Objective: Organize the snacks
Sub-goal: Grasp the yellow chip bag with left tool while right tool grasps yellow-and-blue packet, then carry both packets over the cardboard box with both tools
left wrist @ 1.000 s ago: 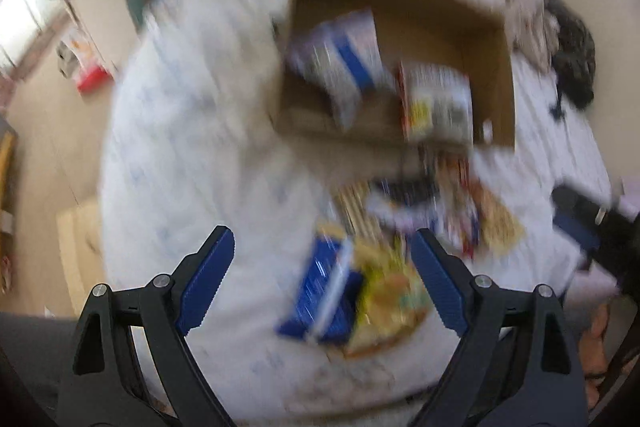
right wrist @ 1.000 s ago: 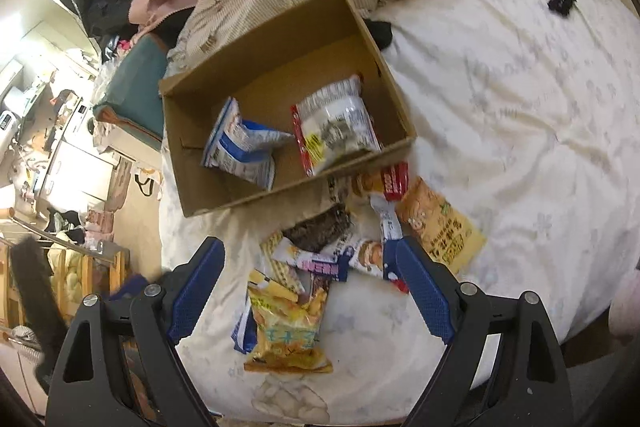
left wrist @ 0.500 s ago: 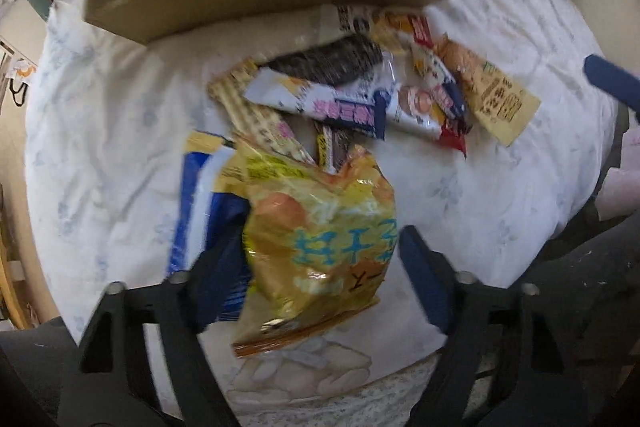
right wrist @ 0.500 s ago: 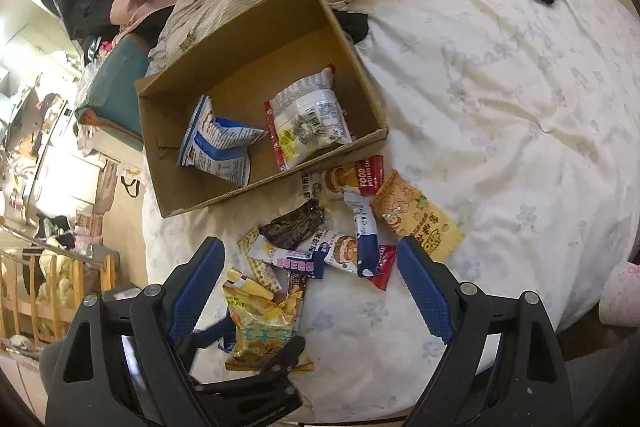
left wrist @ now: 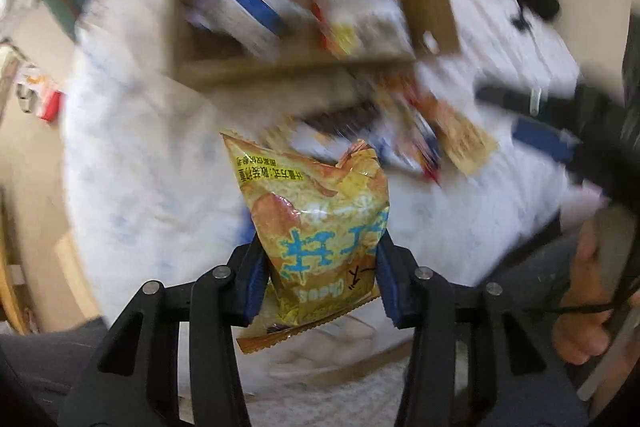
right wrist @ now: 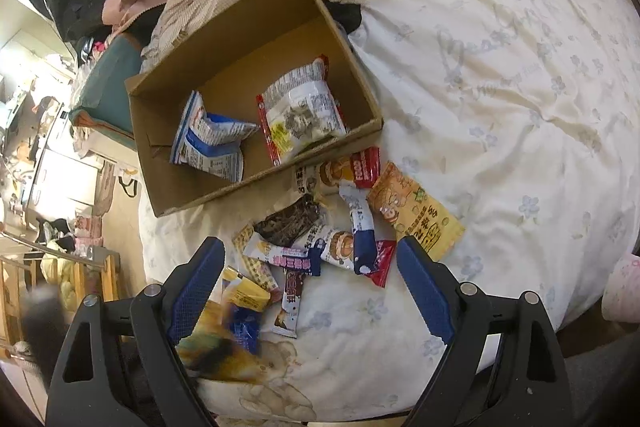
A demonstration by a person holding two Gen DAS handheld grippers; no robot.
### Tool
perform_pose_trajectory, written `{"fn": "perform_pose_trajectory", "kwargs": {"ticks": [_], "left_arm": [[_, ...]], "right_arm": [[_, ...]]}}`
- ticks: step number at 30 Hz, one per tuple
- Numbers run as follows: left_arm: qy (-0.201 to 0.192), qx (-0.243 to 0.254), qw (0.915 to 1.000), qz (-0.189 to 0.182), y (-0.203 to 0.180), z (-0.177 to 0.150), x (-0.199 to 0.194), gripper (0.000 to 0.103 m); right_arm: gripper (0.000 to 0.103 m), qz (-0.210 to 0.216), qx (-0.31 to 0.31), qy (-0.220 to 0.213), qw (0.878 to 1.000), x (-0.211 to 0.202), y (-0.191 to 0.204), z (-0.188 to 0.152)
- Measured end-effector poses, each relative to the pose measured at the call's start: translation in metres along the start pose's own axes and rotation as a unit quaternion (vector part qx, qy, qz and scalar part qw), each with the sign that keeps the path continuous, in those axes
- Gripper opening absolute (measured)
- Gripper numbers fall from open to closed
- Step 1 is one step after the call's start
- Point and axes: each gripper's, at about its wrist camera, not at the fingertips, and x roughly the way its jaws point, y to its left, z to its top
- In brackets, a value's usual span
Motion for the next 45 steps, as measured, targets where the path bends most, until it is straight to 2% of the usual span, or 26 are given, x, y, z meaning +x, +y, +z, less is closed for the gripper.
{"fn": "perform_pose_trajectory", "kwargs": {"ticks": [2, 4, 7, 9, 12, 15, 17, 20, 23, 25, 27, 30, 36, 39, 45], "left_arm": [[-0.018, -0.024, 0.999, 0.032, 0.025, 0.008, -0.013, 0.042], [-0.018, -0.053, 0.9977, 0.04, 0.046, 0.012, -0.016, 0.042], [-0.002, -0.104, 0.9936, 0.042, 0.078, 0.01, -0.011, 0.042], [0.003, -0.118, 0.9915, 0.056, 0.088, 0.008, -0.009, 0.042], [-0.01, -0.117, 0.9895, 0.084, 0.093, 0.008, -0.012, 0.042], [-0.023, -0.121, 0.9869, 0.104, 0.098, 0.006, -0.018, 0.042], [-0.023, -0.138, 0.9852, 0.099, 0.105, 0.006, -0.017, 0.043], [-0.019, -0.148, 0.9841, 0.096, 0.11, 0.006, -0.014, 0.043], [-0.019, -0.15, 0.9836, 0.098, 0.111, 0.006, -0.015, 0.043], [-0.019, -0.154, 0.9829, 0.099, 0.112, 0.007, -0.014, 0.043], [-0.018, -0.158, 0.9825, 0.096, 0.112, 0.007, -0.012, 0.043], [-0.019, -0.159, 0.9823, 0.097, 0.111, 0.007, -0.011, 0.043], [-0.028, -0.169, 0.9807, 0.093, 0.11, 0.008, -0.013, 0.043], [-0.033, -0.168, 0.981, 0.091, 0.106, 0.009, -0.014, 0.043], [-0.043, -0.149, 0.9839, 0.089, 0.091, 0.011, -0.011, 0.043]], "right_arm": [[0.09, -0.002, -0.005, 0.019, 1.0, 0.012, 0.006, -0.003], [0.09, -0.001, -0.014, 0.041, 0.999, 0.025, 0.014, -0.007], [0.09, 0.009, -0.036, 0.101, 0.994, 0.056, 0.034, -0.02], [0.09, 0.021, -0.037, 0.135, 0.99, 0.075, 0.045, -0.029], [0.087, 0.053, -0.019, 0.194, 0.979, 0.108, 0.06, -0.043], [0.079, 0.052, -0.012, 0.214, 0.975, 0.124, 0.069, -0.05], [0.078, 0.028, -0.012, 0.224, 0.974, 0.137, 0.073, -0.053], [0.07, 0.017, 0.002, 0.244, 0.97, 0.153, 0.073, -0.058], [0.067, -0.001, -0.022, 0.242, 0.97, 0.162, 0.08, -0.065], [0.061, -0.004, -0.043, 0.236, 0.971, 0.164, 0.085, -0.069], [0.047, -0.002, -0.061, 0.233, 0.971, 0.161, 0.09, -0.071], [0.034, 0.031, -0.067, 0.234, 0.969, 0.147, 0.089, -0.073], [0.029, 0.089, -0.083, 0.207, 0.971, 0.098, 0.085, -0.073], [0.029, 0.088, -0.088, 0.172, 0.977, 0.077, 0.077, -0.066], [0.029, 0.087, -0.057, 0.113, 0.988, 0.053, 0.06, -0.034]]}}
